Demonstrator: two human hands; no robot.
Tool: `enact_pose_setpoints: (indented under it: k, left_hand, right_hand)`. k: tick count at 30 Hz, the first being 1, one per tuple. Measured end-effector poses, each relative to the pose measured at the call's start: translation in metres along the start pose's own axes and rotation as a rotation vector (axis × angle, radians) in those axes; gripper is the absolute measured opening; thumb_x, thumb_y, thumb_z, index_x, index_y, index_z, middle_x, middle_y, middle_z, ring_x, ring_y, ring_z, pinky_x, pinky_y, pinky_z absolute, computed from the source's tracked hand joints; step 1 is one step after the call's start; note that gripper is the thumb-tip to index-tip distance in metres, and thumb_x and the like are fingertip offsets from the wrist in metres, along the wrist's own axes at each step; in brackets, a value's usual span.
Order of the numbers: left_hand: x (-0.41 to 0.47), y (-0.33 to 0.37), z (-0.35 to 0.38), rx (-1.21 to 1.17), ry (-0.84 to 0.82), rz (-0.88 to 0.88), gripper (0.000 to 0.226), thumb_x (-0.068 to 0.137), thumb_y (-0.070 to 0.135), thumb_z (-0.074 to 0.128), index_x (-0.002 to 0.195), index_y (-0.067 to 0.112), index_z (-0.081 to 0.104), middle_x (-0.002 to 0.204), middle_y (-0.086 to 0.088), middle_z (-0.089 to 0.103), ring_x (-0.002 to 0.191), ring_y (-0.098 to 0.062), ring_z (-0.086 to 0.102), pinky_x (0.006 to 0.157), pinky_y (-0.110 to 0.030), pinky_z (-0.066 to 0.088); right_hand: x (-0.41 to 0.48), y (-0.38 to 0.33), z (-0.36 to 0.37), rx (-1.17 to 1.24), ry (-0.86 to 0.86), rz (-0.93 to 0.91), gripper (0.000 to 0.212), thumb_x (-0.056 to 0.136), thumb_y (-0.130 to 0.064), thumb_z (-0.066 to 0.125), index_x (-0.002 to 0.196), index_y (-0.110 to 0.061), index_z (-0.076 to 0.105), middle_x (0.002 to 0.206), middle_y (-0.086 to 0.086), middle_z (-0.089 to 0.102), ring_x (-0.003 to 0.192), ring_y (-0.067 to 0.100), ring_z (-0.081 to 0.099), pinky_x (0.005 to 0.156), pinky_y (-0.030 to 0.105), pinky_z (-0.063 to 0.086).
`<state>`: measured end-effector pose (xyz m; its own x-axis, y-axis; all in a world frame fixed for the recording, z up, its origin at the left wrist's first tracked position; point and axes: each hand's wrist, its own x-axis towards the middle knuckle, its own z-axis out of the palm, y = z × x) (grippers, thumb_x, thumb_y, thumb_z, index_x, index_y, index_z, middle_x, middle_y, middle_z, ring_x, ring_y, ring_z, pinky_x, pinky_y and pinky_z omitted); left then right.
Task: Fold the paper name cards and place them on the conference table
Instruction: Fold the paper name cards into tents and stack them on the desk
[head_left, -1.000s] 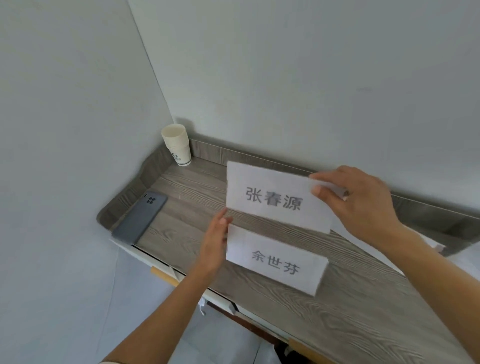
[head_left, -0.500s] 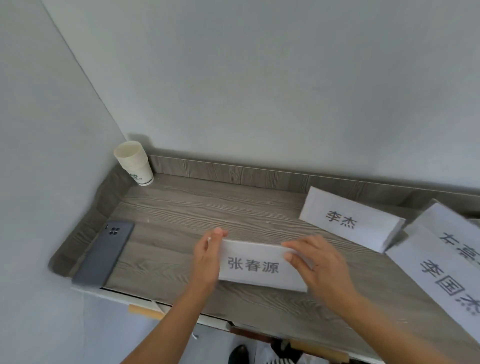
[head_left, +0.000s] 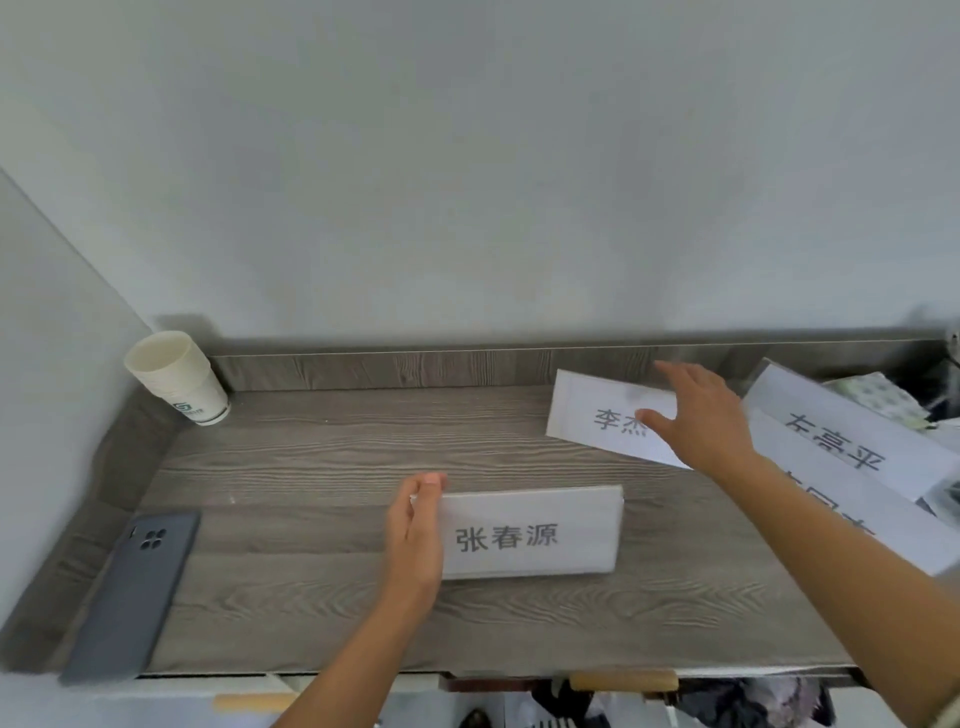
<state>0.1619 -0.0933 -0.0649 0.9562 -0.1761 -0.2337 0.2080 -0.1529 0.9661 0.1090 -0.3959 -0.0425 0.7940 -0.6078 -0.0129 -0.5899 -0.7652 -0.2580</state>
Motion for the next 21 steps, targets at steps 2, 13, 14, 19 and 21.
enact_pose_setpoints:
  k: [2,13,14,19,21]
  left_hand:
    - [0.001,-0.001,0.0,-0.008,-0.017,-0.011,0.031,0.1,0.033,0.039,0.099,0.012,0.062,0.086,-0.006,0.062,0.074,-0.024,0.061,0.061,-0.036,0.054]
    - [0.004,0.012,-0.008,-0.272,-0.023,-0.145,0.069,0.083,0.066,0.028,0.117,0.017,0.062,0.121,-0.006,0.065,0.106,-0.025,0.064,0.093,-0.053,0.051]
    - [0.005,0.013,-0.009,-0.313,-0.02,-0.166,0.074,0.079,0.069,0.028,0.118,0.015,0.061,0.121,-0.01,0.065,0.106,-0.029,0.064,0.092,-0.053,0.052]
    - [0.006,0.019,-0.011,-0.344,-0.015,-0.159,0.081,0.076,0.075,0.031,0.114,0.012,0.064,0.12,-0.02,0.065,0.113,-0.036,0.061,0.098,-0.055,0.046]
    - [0.008,0.02,-0.009,-0.321,-0.019,-0.158,0.073,0.078,0.07,0.03,0.111,0.016,0.065,0.118,-0.011,0.067,0.107,-0.028,0.064,0.095,-0.047,0.049]
  right_hand:
    - [0.007,0.005,-0.002,-0.072,-0.094,0.017,0.058,0.086,-0.047,0.06,0.137,-0.022,0.048,0.138,0.008,0.056,0.127,0.031,0.05,0.104,0.045,0.039]
    - [-0.062,-0.064,-0.088,0.262,-0.065,-0.281,0.042,0.076,-0.046,0.072,0.115,-0.031,0.069,0.114,-0.009,0.07,0.106,0.018,0.062,0.086,0.035,0.047]
    - [-0.07,-0.07,-0.087,0.241,-0.102,-0.327,0.041,0.076,-0.048,0.071,0.113,-0.034,0.069,0.111,-0.014,0.07,0.104,0.015,0.063,0.086,0.034,0.047]
    - [-0.083,-0.083,-0.053,0.075,-0.205,-0.444,0.041,0.082,-0.055,0.061,0.121,-0.04,0.061,0.121,-0.02,0.065,0.115,0.009,0.057,0.09,0.029,0.041]
    - [-0.084,-0.082,-0.038,0.062,-0.22,-0.455,0.041,0.083,-0.054,0.059,0.122,-0.04,0.06,0.122,-0.019,0.064,0.116,0.01,0.057,0.091,0.03,0.043]
